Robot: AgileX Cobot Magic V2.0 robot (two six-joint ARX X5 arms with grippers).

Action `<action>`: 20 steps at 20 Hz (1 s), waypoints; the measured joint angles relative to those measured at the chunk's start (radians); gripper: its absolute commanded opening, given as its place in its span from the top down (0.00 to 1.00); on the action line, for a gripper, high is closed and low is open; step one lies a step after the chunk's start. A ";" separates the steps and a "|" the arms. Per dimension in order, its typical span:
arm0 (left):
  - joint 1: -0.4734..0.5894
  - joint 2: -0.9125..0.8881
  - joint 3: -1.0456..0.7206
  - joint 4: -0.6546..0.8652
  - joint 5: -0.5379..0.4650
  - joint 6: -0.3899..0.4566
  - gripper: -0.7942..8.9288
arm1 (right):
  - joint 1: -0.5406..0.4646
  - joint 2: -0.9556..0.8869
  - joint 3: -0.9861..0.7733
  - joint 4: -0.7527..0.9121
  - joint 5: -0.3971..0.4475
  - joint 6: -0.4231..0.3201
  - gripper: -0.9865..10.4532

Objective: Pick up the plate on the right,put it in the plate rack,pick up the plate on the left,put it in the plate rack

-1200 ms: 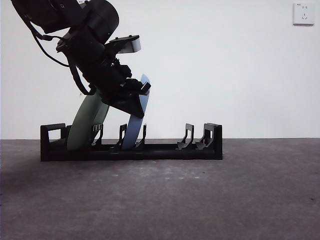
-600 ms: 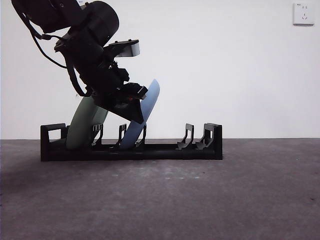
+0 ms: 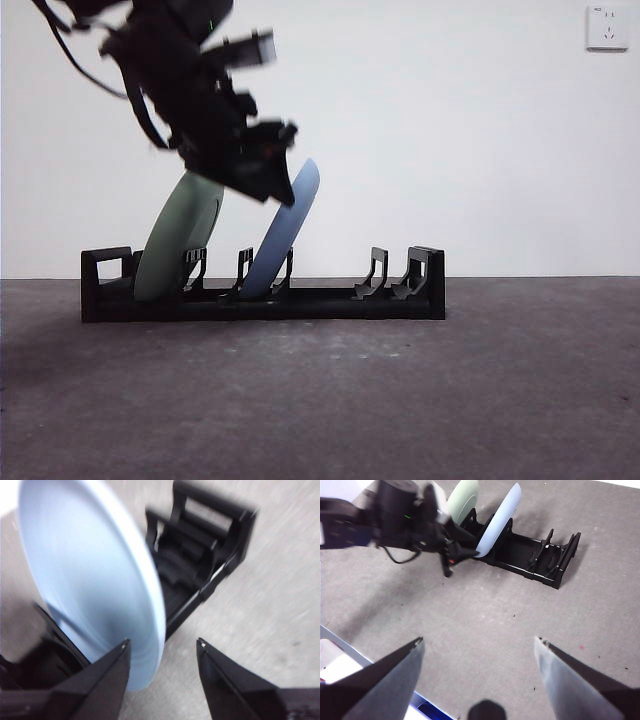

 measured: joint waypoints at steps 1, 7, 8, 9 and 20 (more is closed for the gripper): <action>-0.001 -0.021 0.000 -0.010 0.009 -0.001 0.69 | 0.000 0.000 0.000 0.000 0.000 0.000 0.59; -0.007 -0.193 0.000 -0.199 0.087 -0.079 0.69 | 0.000 0.000 0.000 0.000 0.000 -0.011 0.59; -0.008 -0.243 0.000 -0.249 0.109 -0.087 0.69 | 0.000 0.000 0.000 0.000 -0.001 -0.019 0.59; -0.010 -0.286 0.000 -0.296 0.124 -0.094 0.69 | 0.000 0.000 0.000 0.000 -0.001 -0.023 0.59; -0.012 -0.822 0.000 -0.833 0.175 -0.139 0.69 | 0.000 -0.002 -0.026 0.000 -0.134 -0.057 0.59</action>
